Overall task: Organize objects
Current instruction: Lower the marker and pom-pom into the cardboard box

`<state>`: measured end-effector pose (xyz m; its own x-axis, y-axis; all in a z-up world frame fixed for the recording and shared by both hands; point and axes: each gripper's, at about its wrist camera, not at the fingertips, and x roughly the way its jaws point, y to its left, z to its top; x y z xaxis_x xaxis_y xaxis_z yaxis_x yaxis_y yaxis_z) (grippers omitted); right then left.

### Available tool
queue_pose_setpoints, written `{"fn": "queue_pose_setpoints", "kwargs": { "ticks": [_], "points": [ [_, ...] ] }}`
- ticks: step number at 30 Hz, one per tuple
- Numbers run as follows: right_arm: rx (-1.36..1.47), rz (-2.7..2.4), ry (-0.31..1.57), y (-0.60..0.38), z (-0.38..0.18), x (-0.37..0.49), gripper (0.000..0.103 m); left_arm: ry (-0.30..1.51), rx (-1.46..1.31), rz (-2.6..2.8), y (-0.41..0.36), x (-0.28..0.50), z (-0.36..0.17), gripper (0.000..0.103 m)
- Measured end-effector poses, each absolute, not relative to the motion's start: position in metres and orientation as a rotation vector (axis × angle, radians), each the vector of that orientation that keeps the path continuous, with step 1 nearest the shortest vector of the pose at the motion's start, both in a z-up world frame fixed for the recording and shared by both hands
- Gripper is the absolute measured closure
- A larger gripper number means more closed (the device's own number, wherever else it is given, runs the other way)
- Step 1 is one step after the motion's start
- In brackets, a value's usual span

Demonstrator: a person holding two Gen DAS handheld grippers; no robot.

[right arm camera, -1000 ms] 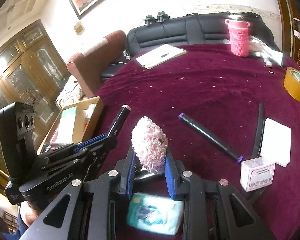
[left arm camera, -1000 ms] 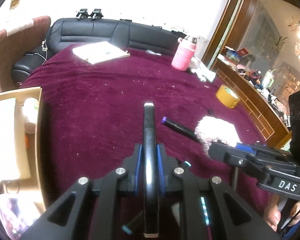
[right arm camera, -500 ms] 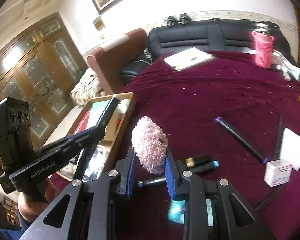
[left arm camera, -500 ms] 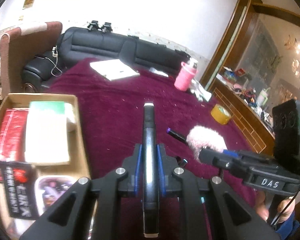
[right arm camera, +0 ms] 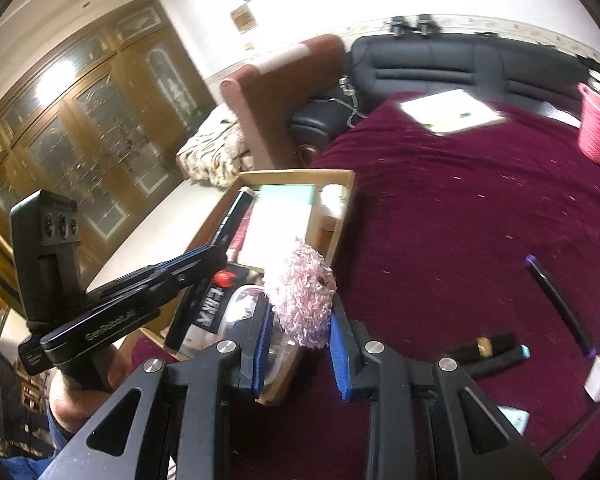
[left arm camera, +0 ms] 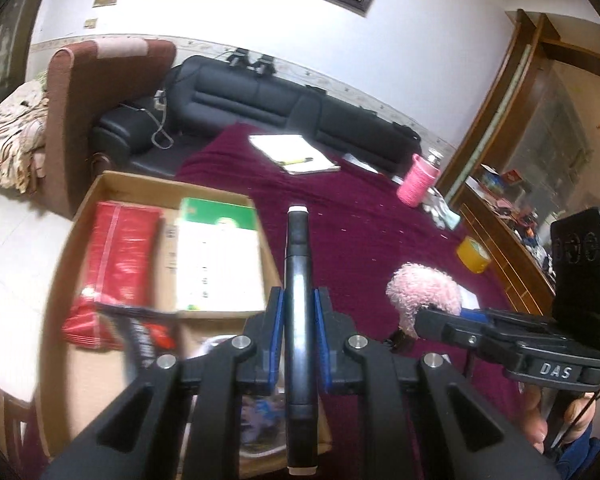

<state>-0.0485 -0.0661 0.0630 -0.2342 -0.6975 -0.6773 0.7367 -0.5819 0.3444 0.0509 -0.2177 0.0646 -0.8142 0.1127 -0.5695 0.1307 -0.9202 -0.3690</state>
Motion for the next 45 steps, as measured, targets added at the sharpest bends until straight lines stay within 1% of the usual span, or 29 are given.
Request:
{"fn": "queue_pose_setpoints", "kwargs": {
  "ticks": [10, 14, 20, 25, 33, 39, 41, 44, 45],
  "points": [
    [1.078, -1.863, 0.05, -0.132, 0.061, -0.052, 0.073, 0.599, 0.973, -2.82, -0.278, 0.056, 0.069, 0.088],
    [1.128, -1.843, 0.042, -0.159, 0.05, -0.057, 0.073, 0.631, 1.035, -2.783, -0.301, 0.042, 0.061, 0.088],
    [1.159, -1.846, 0.054, -0.187, 0.035, -0.064, 0.073, 0.622, 1.103, -2.725, -0.327, 0.018, 0.046, 0.088],
    [1.184, -1.829, 0.071, -0.205, 0.023, -0.067, 0.073, 0.694, 1.14, -2.668, -0.349, 0.004, 0.028, 0.088],
    [1.203, -1.837, 0.083, -0.223, 0.006, -0.072, 0.072, 0.746, 1.153, -2.63, -0.362, -0.001, 0.014, 0.088],
    [1.234, -1.818, 0.078, -0.226, -0.003, -0.074, 0.069, 0.74, 1.158, -2.632, -0.361, -0.002, 0.014, 0.088],
    [1.236, -1.816, 0.082, -0.224, -0.002, -0.073, 0.066, 0.733, 1.16, -2.633, -0.36, -0.003, 0.015, 0.088],
    [1.238, -1.812, 0.077, -0.221, 0.0, -0.073, 0.065, 0.73, 1.161, -2.633, -0.359, -0.003, 0.015, 0.088],
    [1.242, -1.805, 0.075, -0.221, 0.001, -0.072, 0.062, 0.729, 1.16, -2.631, -0.359, -0.003, 0.015, 0.088]
  ]
}}
